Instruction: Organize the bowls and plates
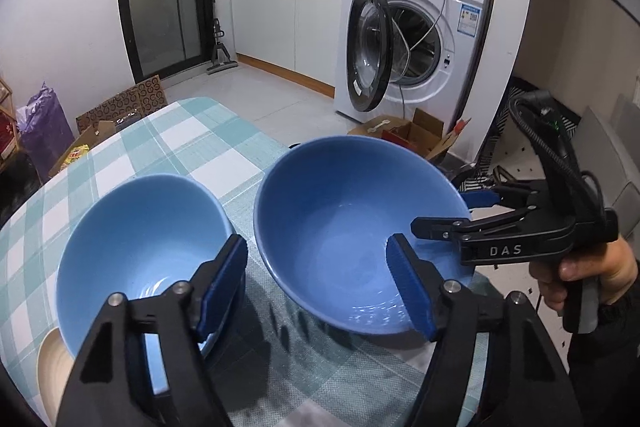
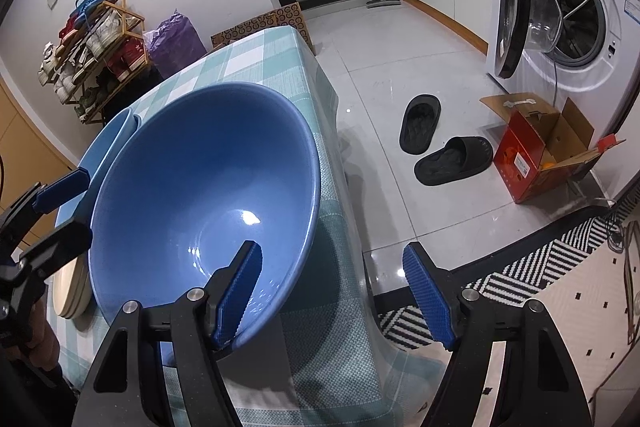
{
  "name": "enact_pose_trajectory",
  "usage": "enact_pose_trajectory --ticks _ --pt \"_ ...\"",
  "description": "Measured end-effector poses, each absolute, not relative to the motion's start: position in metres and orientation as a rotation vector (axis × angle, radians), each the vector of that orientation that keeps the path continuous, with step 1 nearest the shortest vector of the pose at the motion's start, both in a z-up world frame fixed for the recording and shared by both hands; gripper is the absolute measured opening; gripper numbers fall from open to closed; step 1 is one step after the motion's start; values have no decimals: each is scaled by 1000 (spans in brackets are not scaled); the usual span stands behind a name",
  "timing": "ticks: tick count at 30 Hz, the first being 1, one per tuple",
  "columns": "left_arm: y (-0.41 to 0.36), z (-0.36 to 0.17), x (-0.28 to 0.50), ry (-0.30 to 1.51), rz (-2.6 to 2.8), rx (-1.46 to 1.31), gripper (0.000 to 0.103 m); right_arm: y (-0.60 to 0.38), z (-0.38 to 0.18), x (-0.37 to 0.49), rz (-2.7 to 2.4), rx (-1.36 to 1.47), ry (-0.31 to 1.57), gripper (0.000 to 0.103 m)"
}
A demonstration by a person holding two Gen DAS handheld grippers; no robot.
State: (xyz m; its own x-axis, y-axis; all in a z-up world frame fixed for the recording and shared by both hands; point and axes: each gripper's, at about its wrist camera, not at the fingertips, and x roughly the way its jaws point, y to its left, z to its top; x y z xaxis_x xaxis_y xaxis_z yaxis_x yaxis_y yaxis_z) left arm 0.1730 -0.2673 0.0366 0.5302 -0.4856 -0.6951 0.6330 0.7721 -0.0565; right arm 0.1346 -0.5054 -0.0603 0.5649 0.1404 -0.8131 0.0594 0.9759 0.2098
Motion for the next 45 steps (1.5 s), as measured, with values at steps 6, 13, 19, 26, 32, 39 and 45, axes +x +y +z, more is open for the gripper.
enact_pose_trajectory --ticks 6,13,19,26,32,39,45 --pt "-274 30 174 780 -684 225 71 -504 -61 135 55 219 971 75" --pt "-275 28 177 786 -668 220 71 -502 -61 134 70 216 968 74" --pt "-276 27 177 786 -667 222 71 -502 -61 134 74 215 965 73" --pt "-282 23 177 811 -684 225 71 -506 -57 132 62 219 957 69" --pt "-286 16 178 841 -667 238 71 -510 -50 127 54 211 935 69" --pt "-291 14 178 846 -653 251 71 -517 -41 122 49 221 895 69" --pt "-294 13 180 844 -636 256 61 -524 -43 122 38 230 901 58"
